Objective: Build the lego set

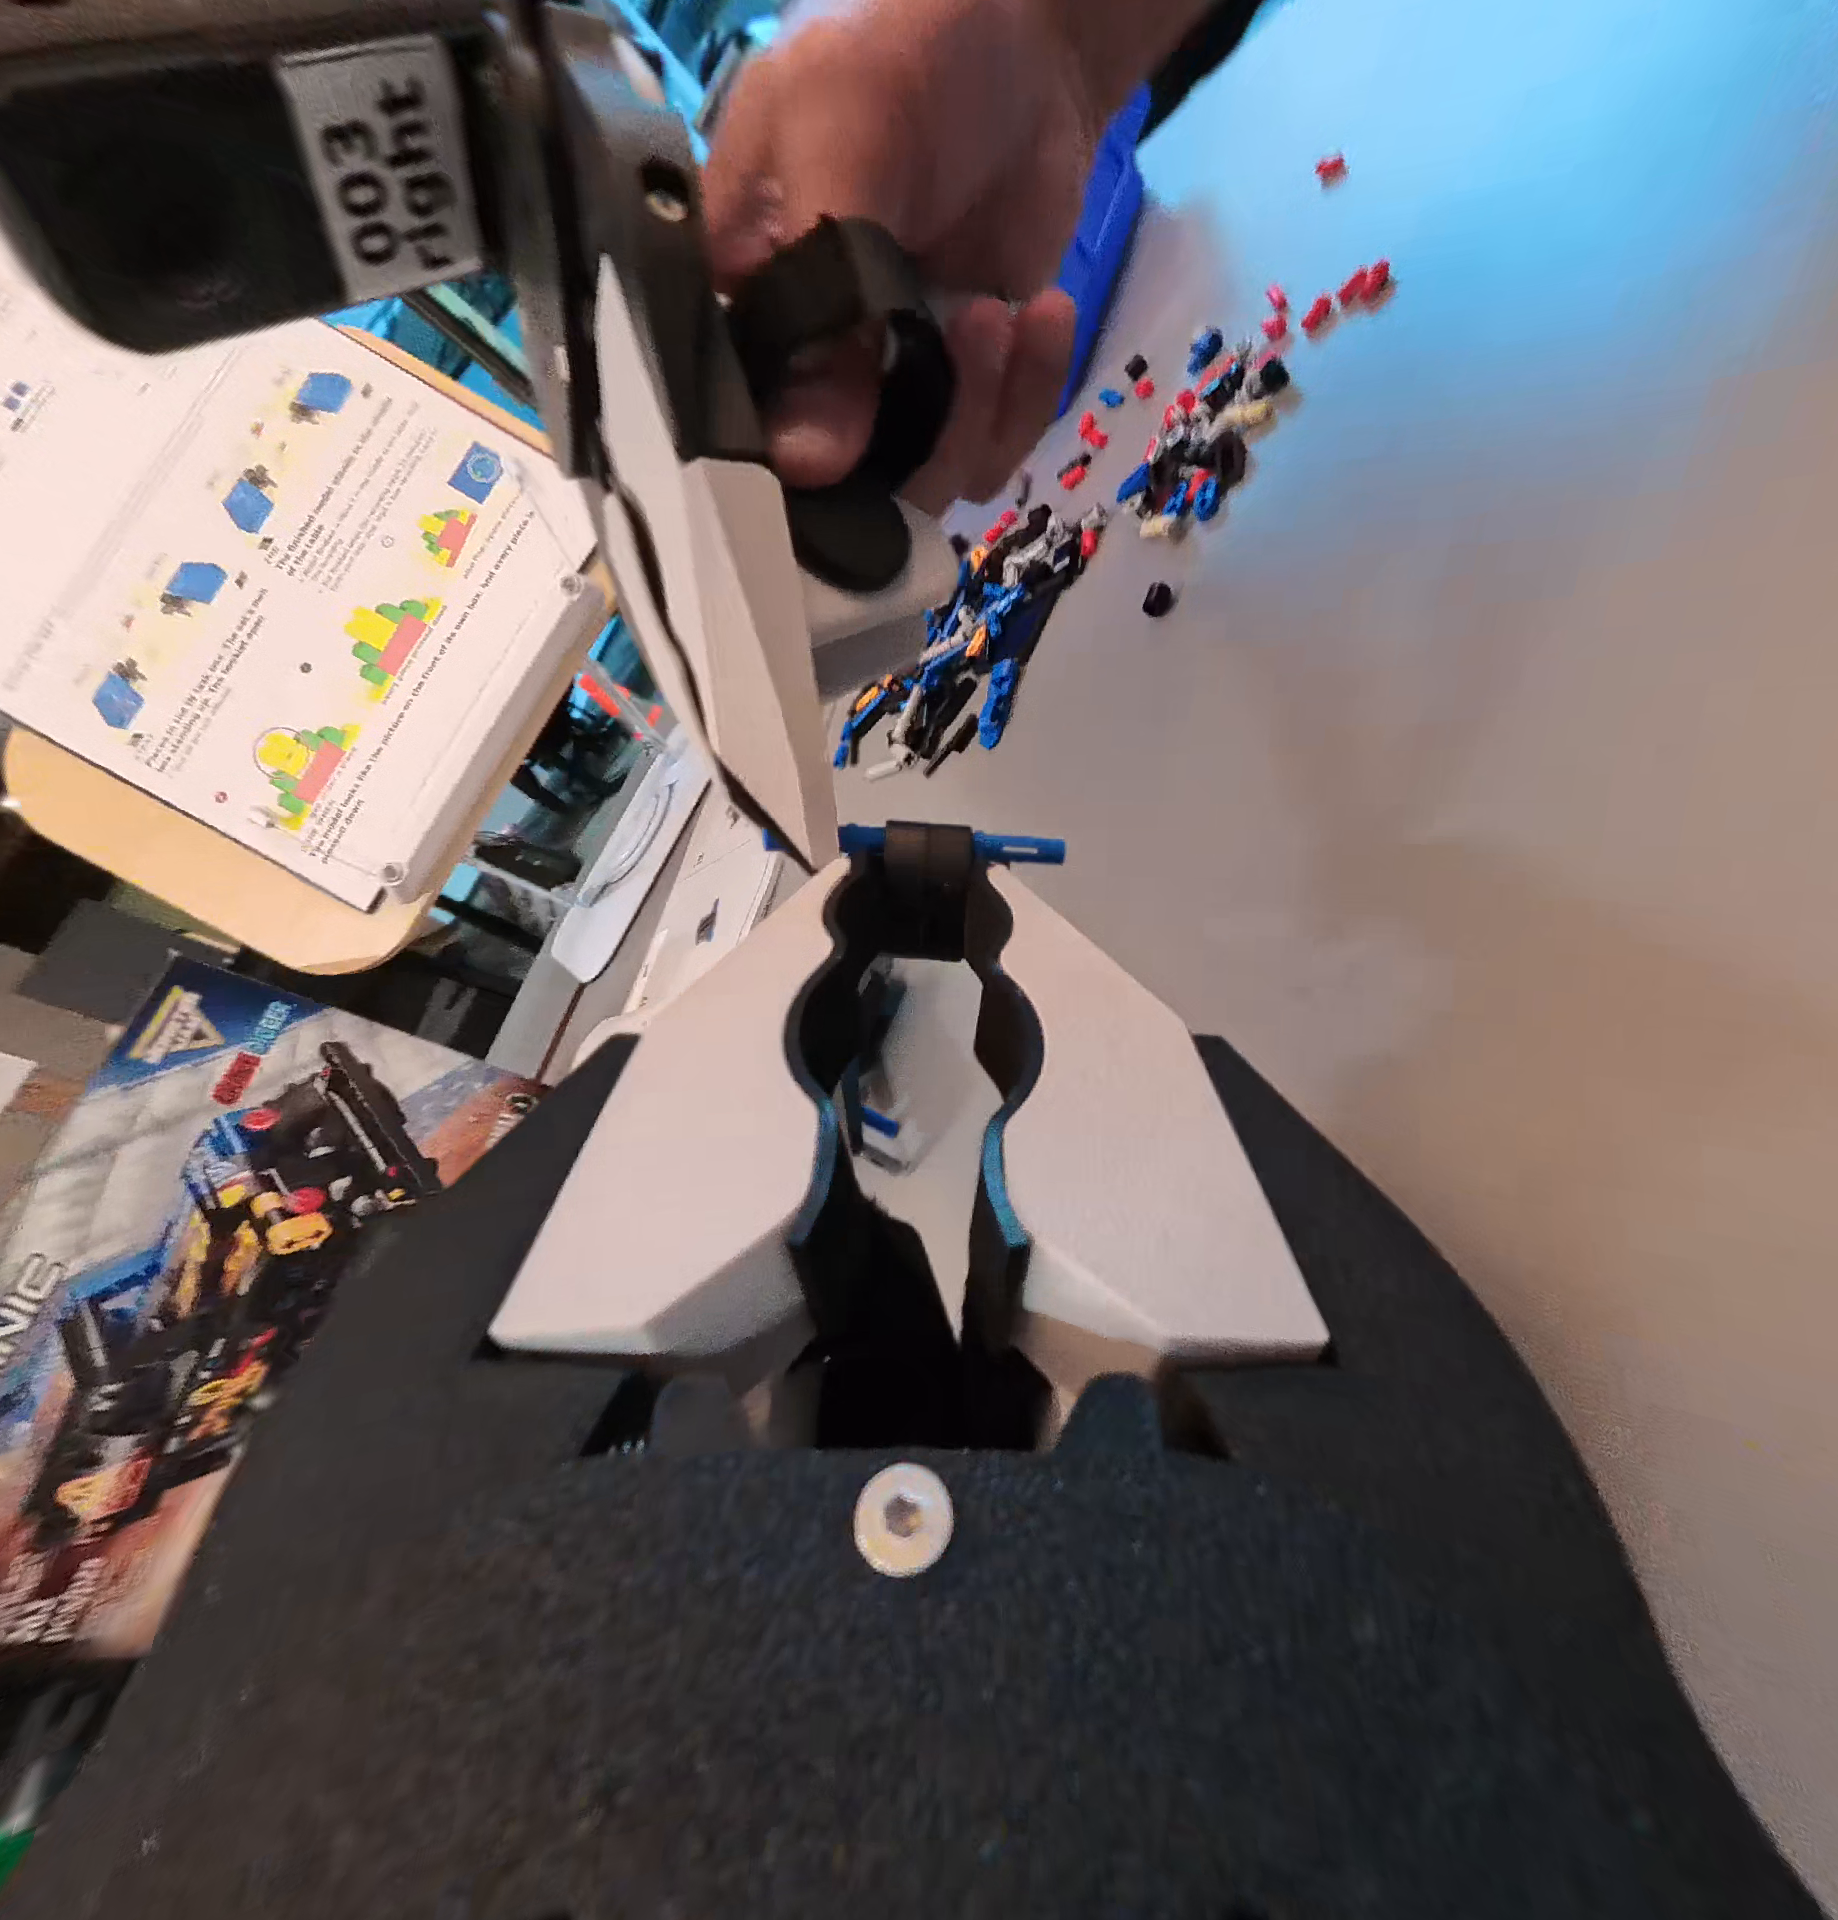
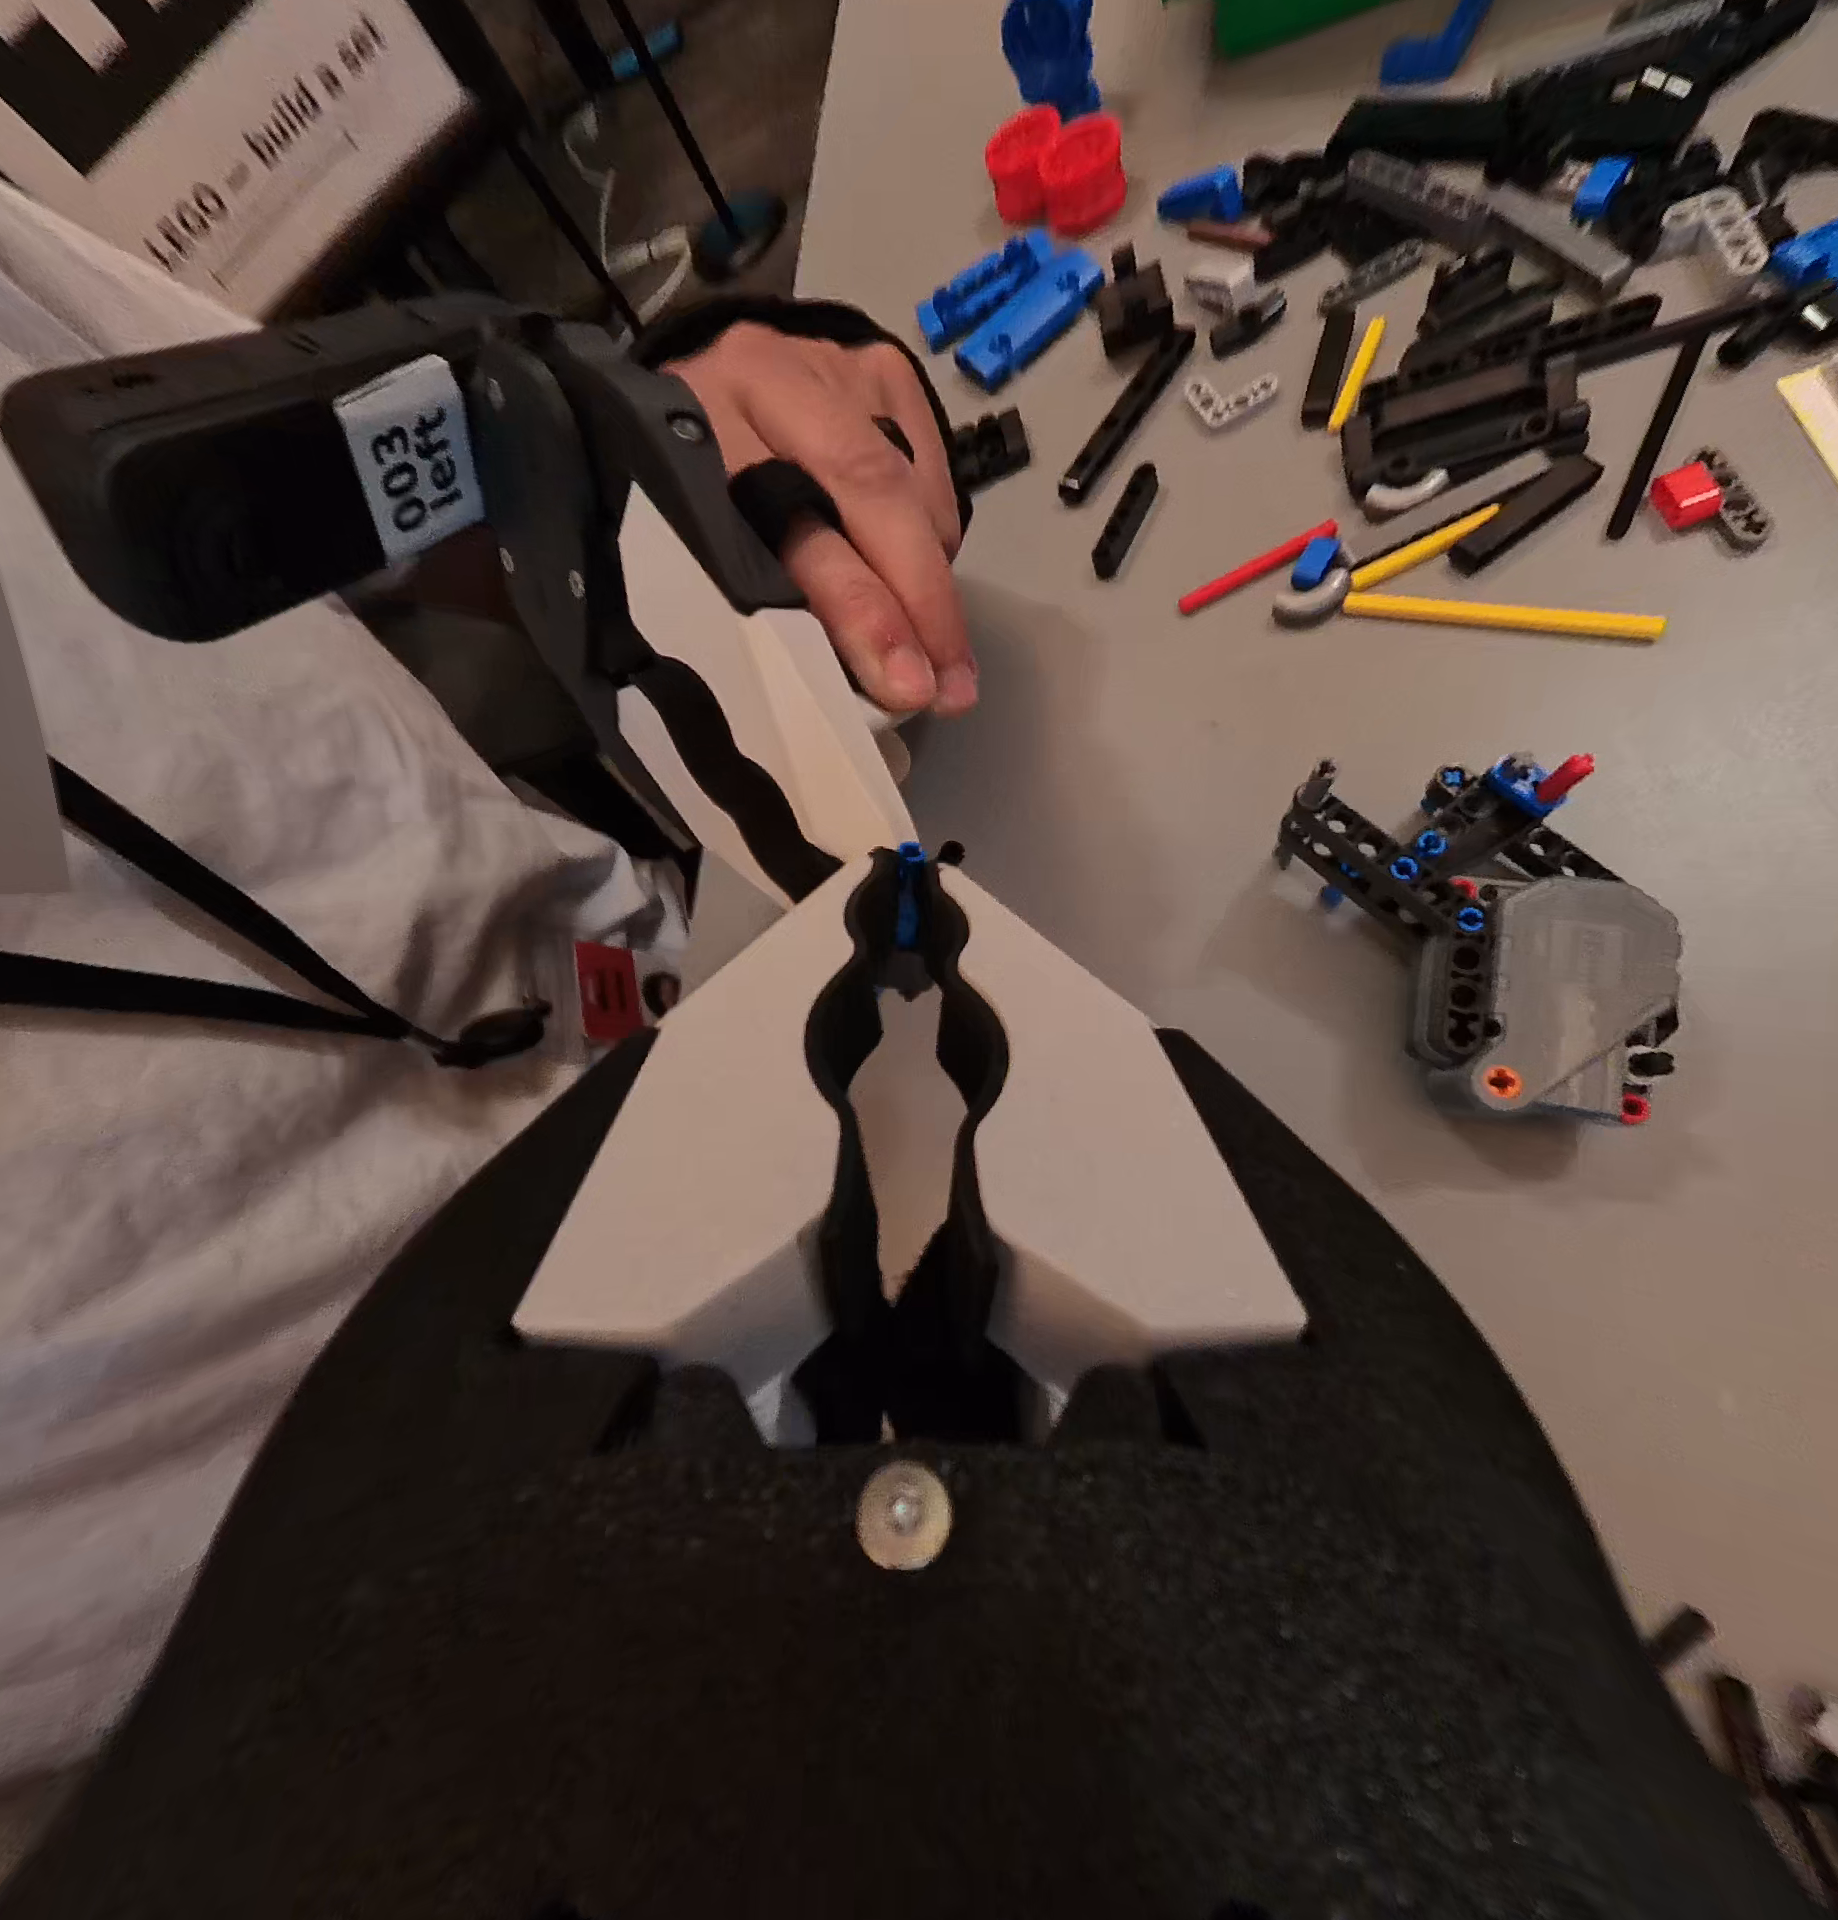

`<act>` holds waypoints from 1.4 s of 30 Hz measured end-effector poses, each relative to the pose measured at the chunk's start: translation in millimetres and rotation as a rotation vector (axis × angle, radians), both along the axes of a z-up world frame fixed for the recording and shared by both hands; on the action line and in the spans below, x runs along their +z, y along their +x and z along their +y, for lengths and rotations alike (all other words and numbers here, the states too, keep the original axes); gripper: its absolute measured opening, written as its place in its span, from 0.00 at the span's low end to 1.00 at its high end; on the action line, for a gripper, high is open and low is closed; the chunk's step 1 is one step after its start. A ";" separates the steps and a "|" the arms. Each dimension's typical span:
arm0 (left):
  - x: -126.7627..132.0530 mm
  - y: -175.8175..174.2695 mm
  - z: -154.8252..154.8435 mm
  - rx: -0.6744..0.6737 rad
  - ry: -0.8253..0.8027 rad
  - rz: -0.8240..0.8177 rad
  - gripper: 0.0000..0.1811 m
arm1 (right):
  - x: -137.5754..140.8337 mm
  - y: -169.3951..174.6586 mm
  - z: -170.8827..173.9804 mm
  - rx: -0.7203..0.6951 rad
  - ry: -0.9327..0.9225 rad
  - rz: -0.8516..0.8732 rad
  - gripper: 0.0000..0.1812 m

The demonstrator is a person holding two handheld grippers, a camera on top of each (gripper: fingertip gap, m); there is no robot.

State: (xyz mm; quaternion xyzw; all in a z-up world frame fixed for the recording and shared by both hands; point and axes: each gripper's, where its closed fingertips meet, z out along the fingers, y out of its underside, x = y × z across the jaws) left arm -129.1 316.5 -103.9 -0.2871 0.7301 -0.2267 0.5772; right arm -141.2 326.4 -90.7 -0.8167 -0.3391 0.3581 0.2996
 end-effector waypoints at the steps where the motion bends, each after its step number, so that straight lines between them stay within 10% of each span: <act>1: 3.9 -1.3 -0.7 -0.013 -0.036 -0.010 0.08 | 3.9 -2.0 -0.3 -0.014 -0.005 0.049 0.01; 10: 17.2 -4.0 8.3 0.000 -0.149 -0.054 0.08 | 19.9 -3.8 14.2 -0.230 0.042 0.324 0.01; 25: -3.5 3.0 18.2 0.128 0.145 -0.012 0.07 | -3.0 8.3 20.6 -0.416 0.091 0.105 0.01; 42: -8.1 2.7 17.1 0.084 0.026 0.033 0.08 | -15.5 17.8 23.0 -0.365 0.328 -0.302 0.02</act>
